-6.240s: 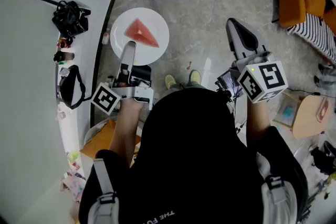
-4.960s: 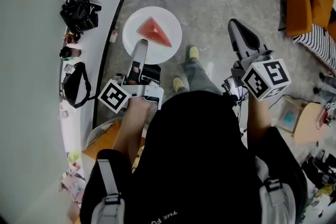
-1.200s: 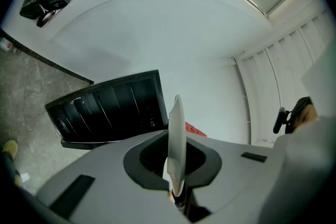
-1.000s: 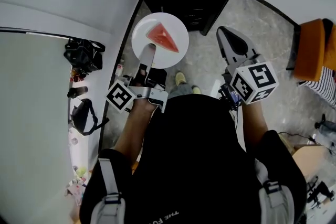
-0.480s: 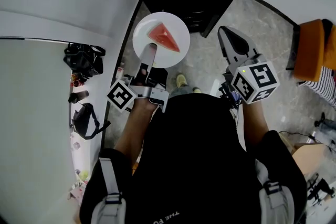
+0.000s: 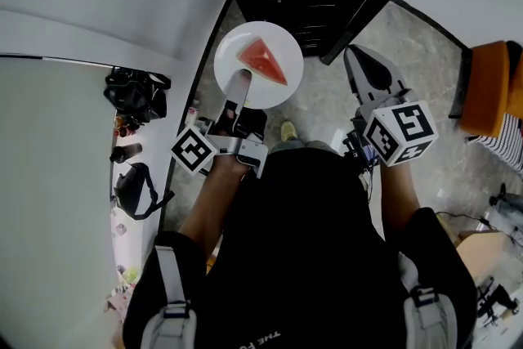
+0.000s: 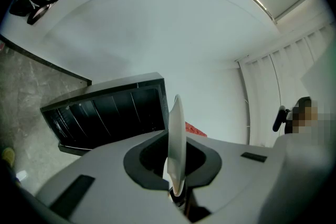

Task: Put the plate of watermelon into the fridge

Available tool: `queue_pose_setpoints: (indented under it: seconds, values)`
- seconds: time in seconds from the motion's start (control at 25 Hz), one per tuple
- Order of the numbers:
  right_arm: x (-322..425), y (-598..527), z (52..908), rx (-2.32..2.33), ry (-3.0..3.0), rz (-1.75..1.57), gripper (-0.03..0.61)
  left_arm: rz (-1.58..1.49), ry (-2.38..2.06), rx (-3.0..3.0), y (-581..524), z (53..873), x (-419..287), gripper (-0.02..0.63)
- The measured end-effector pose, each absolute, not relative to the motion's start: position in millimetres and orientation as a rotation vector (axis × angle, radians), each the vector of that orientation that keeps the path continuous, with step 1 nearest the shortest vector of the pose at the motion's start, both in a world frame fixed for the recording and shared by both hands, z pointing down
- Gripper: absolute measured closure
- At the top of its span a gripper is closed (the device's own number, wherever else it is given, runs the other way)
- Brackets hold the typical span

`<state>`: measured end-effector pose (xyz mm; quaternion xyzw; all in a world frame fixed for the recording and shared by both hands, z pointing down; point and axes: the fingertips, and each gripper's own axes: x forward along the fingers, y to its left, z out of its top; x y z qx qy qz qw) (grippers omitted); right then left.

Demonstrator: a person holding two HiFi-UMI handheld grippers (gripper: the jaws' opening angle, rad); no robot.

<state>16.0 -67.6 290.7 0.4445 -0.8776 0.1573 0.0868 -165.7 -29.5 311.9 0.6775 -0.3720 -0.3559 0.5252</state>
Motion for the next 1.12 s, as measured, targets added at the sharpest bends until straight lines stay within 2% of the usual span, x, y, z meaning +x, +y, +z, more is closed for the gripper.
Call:
queue_pose_setpoints:
  seconds: [1.12]
  values:
    - [33.8,-67.4,297.4,1.410,-2.546,0.441,0.569,-0.838,-0.864,1.631,-34.1,321.3,-169.2,0.598]
